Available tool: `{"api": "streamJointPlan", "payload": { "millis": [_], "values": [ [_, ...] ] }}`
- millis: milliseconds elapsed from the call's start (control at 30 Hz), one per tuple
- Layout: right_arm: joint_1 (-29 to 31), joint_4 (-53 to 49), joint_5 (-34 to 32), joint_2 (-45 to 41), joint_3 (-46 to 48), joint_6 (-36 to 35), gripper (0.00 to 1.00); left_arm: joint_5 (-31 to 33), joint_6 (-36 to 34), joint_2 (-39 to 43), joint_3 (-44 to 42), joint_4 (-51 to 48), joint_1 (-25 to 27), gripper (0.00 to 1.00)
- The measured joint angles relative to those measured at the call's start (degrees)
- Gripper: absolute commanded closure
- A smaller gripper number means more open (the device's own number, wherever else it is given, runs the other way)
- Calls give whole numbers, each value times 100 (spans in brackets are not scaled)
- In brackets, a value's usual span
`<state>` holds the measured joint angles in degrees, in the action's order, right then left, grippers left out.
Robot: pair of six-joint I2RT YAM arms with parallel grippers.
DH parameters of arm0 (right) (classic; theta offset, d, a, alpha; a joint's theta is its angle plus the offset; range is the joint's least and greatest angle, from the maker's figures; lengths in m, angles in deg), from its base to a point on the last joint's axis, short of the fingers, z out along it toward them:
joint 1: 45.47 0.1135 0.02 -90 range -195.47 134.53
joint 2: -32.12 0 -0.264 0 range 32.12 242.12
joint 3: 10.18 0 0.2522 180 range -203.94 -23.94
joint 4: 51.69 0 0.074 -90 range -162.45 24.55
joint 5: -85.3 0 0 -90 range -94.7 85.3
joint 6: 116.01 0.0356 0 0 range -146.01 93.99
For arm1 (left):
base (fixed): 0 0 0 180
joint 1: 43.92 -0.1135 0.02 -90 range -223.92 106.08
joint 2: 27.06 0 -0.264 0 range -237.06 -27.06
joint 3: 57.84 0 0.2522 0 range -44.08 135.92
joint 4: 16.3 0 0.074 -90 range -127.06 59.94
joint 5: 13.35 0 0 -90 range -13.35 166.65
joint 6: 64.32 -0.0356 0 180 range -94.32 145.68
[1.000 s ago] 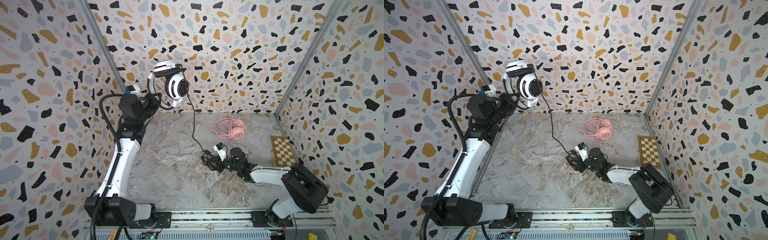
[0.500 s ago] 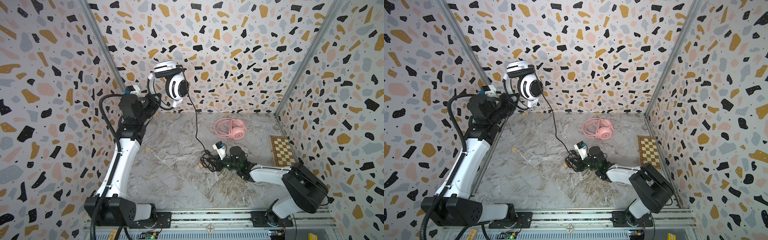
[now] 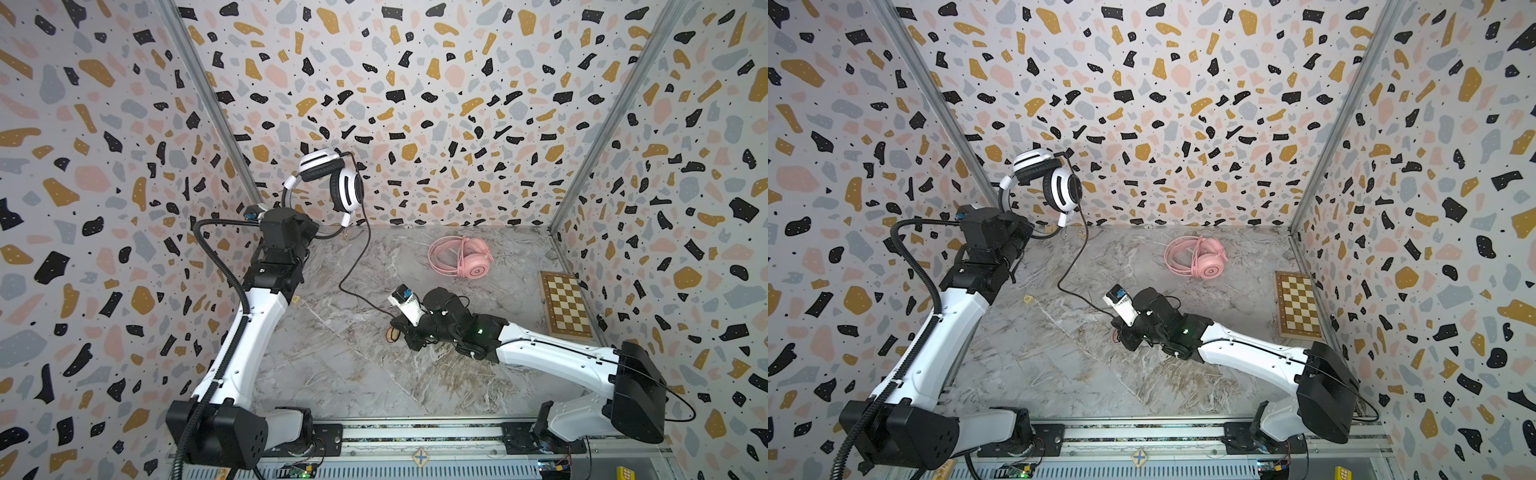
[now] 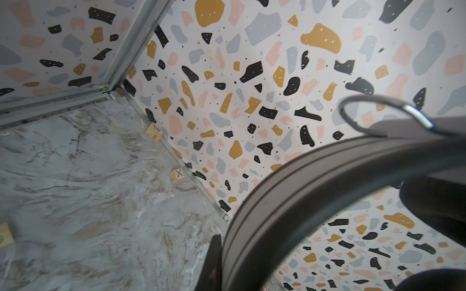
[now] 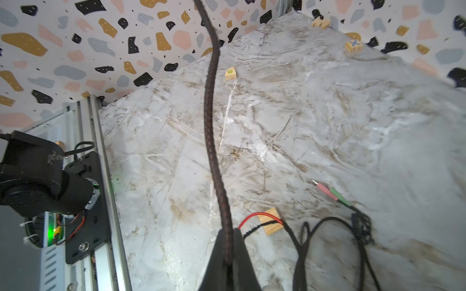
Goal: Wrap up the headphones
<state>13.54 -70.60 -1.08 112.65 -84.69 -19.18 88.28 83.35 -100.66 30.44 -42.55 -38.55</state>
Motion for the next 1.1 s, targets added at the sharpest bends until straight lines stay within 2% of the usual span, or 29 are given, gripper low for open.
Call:
{"api": "streamJointPlan", "payload": {
  "millis": [167, 300, 500, 733, 867, 1100],
  "values": [
    [-116, -739, -765, -466, -361, -321, 100, 7, -334, -55, -212, -225, 7, 100],
    [-848, -866, -898, -868, -328, -286, 100, -151, -769, -20, -212, -249, 7, 100],
    [-2194, -855, -682, -1005, 153, -11, 100, -1202, -1327, 153, -271, 70, -11, 100],
    [-2717, -815, -398, -494, 660, 221, 100, -2487, -1353, 164, -269, 352, -24, 100],
    [-2964, -697, -343, -107, 732, 334, 100, -2828, -1333, 179, -243, 433, -57, 100],
    [-3923, -483, -11, -46, 1071, 595, 100, -3117, -1329, 321, -234, 389, -262, 100]
  ]
}}
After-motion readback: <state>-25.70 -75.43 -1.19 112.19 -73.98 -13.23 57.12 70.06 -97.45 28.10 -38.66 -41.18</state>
